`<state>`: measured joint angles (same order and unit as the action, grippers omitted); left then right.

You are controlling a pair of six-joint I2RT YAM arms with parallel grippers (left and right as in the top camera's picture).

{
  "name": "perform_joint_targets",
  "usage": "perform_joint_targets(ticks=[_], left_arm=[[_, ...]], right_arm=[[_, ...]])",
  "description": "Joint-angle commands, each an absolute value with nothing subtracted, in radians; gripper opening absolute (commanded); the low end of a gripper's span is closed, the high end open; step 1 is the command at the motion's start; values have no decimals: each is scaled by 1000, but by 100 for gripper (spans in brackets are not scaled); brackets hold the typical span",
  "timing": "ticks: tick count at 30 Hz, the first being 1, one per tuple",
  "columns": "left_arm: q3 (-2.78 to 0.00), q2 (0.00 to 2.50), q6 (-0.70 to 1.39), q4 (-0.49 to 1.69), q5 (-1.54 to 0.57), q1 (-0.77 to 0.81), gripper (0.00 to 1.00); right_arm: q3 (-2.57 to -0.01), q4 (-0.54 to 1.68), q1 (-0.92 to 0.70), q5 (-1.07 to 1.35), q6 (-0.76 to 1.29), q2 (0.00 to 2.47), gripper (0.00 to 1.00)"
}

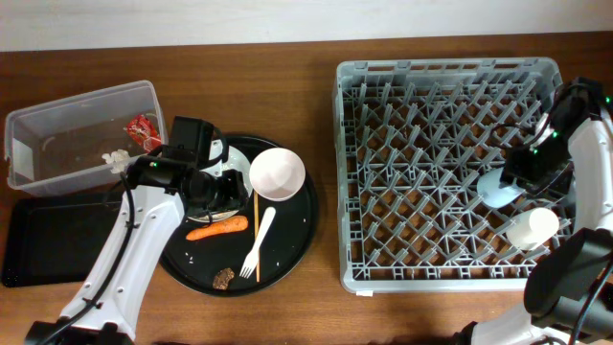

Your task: Sort waste into correct bins and load items into the dishwasher rack

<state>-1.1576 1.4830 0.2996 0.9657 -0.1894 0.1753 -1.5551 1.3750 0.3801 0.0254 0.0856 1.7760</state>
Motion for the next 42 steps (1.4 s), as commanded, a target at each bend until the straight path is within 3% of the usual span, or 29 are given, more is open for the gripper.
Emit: perform_joint_targets(ticks=[1, 9, 18, 32, 42], left_arm=[[-1163, 1471, 282, 967, -185, 175, 58], [-1163, 1471, 282, 963, -184, 174, 63], [-1163, 1471, 282, 851, -108, 174, 63], [-1162, 1707, 282, 645, -136, 176, 61], [-1162, 1837, 282, 583, -153, 210, 41]], right_arm=[[-1566, 1395, 360, 90, 60, 1716, 56], [-1563, 1467, 308, 197, 3, 1494, 60], [-1526, 1479, 41, 231, -57, 1440, 74], [-1418, 1417, -26, 225, -56, 1441, 75], [-1416, 1417, -26, 225, -56, 1443, 75]])
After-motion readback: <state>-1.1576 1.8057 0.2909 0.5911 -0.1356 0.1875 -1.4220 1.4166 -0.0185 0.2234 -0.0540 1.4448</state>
